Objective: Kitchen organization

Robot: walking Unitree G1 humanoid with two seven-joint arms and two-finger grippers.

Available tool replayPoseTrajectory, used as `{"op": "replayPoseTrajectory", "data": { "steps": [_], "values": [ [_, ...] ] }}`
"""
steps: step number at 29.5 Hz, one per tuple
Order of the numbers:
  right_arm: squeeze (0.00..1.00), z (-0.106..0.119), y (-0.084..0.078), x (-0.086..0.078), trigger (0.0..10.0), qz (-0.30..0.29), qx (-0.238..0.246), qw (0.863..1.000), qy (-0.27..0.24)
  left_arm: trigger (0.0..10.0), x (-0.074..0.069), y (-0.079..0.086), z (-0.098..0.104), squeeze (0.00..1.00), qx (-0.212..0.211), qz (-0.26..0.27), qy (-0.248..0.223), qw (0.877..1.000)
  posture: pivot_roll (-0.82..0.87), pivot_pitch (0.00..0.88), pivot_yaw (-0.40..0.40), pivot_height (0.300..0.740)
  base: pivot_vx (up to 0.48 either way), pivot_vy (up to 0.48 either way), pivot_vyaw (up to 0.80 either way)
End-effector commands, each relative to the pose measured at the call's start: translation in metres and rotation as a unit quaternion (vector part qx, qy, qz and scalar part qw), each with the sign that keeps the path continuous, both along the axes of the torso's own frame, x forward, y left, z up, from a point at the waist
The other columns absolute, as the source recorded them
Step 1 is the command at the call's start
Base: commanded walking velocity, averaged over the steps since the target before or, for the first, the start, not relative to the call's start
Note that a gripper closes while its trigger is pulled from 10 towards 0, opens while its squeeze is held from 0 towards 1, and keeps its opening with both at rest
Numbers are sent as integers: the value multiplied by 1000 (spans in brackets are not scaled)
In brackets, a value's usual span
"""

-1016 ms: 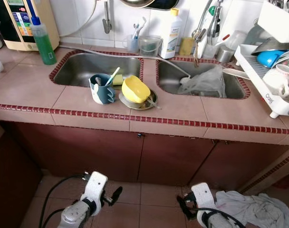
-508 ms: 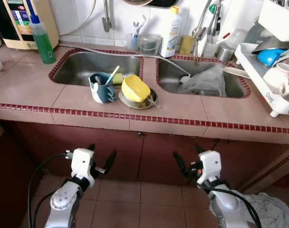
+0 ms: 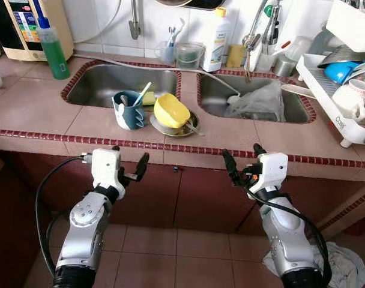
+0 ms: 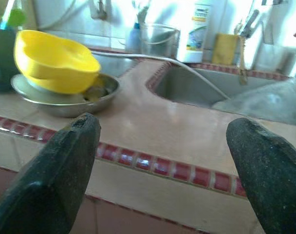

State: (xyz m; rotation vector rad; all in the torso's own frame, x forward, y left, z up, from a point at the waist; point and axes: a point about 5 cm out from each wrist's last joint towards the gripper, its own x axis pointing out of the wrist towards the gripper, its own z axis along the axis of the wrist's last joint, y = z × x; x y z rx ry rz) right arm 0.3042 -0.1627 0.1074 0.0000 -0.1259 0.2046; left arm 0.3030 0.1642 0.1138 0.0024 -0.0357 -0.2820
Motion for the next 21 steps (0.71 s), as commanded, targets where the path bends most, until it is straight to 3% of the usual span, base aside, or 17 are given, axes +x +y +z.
{"op": "replayPoseTrajectory", "data": {
  "steps": [1, 10, 21],
  "values": [
    [0, 20, -5, 6, 10000, -16, -11, 999, -38, 10000, 4, 1, 14, 0, -12, 1, -20, 1000, 122, 0, -44, 740, 0, 0, 0],
    [0, 24, 5, 2, 10000, -6, -28, 999, -47, 10000, 7, 5, 19, 0, -2, 26, -15, 1000, 109, 0, -38, 740, 0, 0, 0],
    [0, 22, -3, -1, 10000, -16, -36, 998, -40, 10000, 3, 4, 18, 0, 9, 22, -13, 1000, 105, 0, -41, 740, 0, 0, 0]
  ]
}}
